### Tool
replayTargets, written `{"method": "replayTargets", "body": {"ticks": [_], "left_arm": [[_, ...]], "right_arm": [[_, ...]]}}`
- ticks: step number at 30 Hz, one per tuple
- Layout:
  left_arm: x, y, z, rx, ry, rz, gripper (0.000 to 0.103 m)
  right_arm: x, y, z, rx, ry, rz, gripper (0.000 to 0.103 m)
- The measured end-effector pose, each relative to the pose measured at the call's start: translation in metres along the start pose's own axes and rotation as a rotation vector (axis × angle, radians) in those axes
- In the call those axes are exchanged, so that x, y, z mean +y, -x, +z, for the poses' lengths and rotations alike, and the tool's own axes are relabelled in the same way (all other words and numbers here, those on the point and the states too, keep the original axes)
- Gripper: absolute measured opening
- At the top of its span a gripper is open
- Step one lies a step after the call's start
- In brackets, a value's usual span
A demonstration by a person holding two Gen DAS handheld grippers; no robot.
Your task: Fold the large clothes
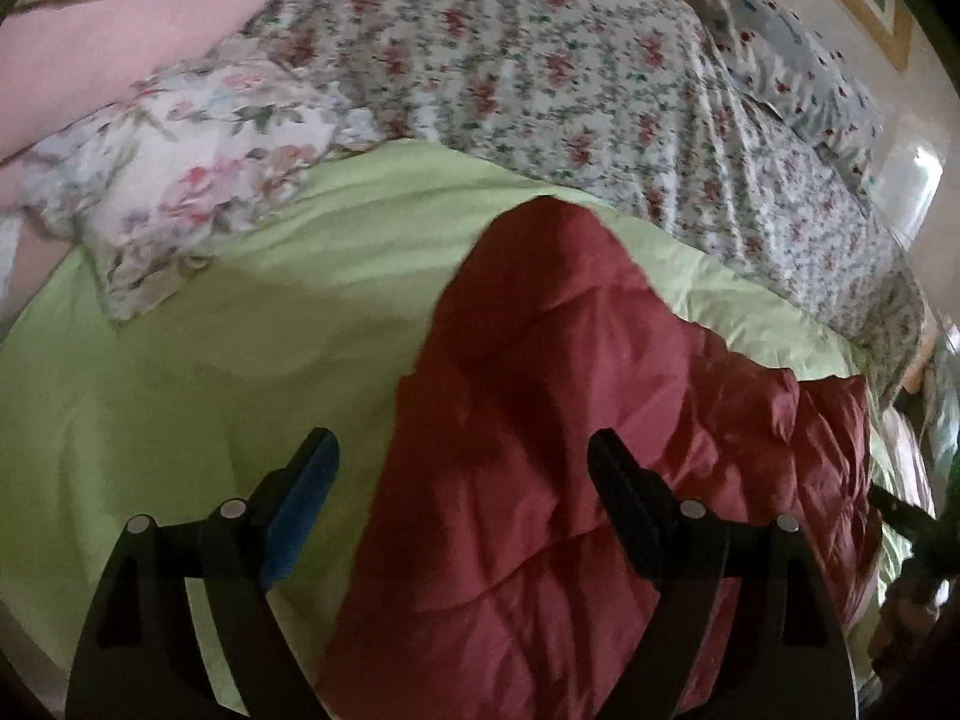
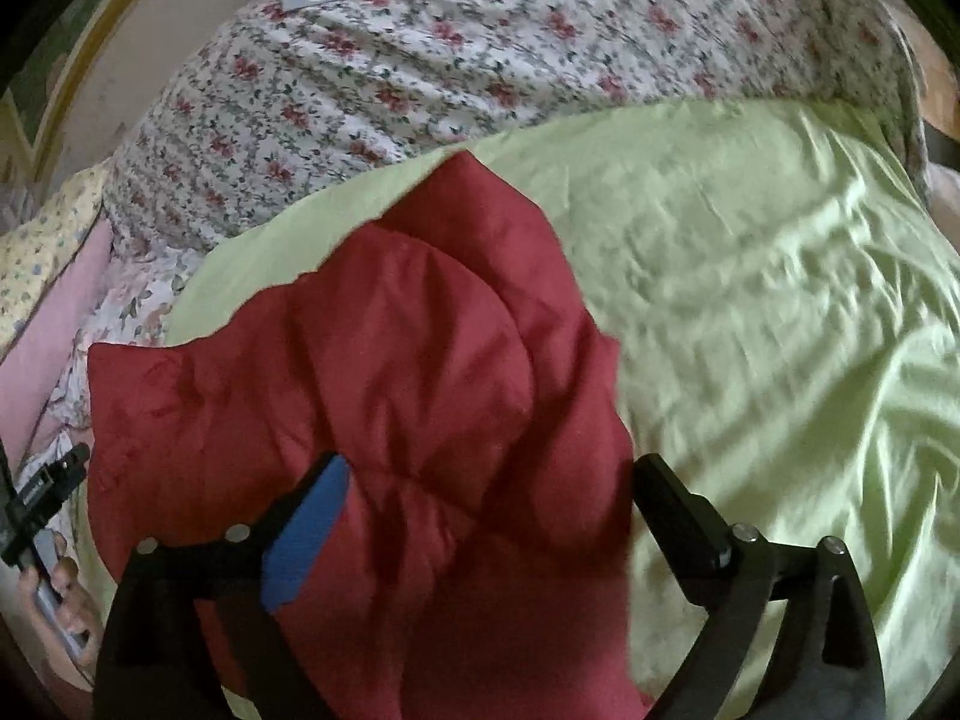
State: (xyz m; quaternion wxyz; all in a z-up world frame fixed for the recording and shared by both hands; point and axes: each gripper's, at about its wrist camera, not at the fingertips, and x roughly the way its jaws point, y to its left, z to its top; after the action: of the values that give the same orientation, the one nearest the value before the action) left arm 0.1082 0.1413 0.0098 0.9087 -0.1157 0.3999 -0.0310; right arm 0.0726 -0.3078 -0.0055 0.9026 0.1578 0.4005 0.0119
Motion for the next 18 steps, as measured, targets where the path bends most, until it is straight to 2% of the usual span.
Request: {"method": "replayTargets", "body": {"ticks": [5,10,12,13,14,15,18], "left_arm": [[-0.02,-0.017,0.011,0.004,-0.07,0.007,0.086],[-0.027,-0.04,0.012,0.059,-0.094,-0.01,0.084],[-0.032,-0.048,0.008,0.084,-0.134,-0.007,0.046],[-0.034,-0.051,0.005,0.095,-0.146,-0.005,0.041],[-0.035,-0.052,0.003,0.098,-0.154,-0.007,0.035],[-0.036,-0.052,0.002,0.094,-0.163,-0.009,0.028],[-0.037,-0.047,0.003,0.084,-0.172,-0.03,0.018]], "right_arm": [[0.005,-0.013,0.017,0.0,0.008,0.003,0.099],[0.004,-0.029,0.032,0.013,0.008,0.007,0.099],[0.003,-0.036,0.034,0.022,0.008,0.036,0.098],[0.003,-0.039,0.034,0.031,0.013,0.039,0.097],[0.004,-0.042,0.032,0.038,0.02,0.034,0.083],[0.005,-0.044,0.03,0.045,0.026,0.027,0.061],[0.004,-0.041,0.026,0.032,0.034,0.022,0.03]]}}
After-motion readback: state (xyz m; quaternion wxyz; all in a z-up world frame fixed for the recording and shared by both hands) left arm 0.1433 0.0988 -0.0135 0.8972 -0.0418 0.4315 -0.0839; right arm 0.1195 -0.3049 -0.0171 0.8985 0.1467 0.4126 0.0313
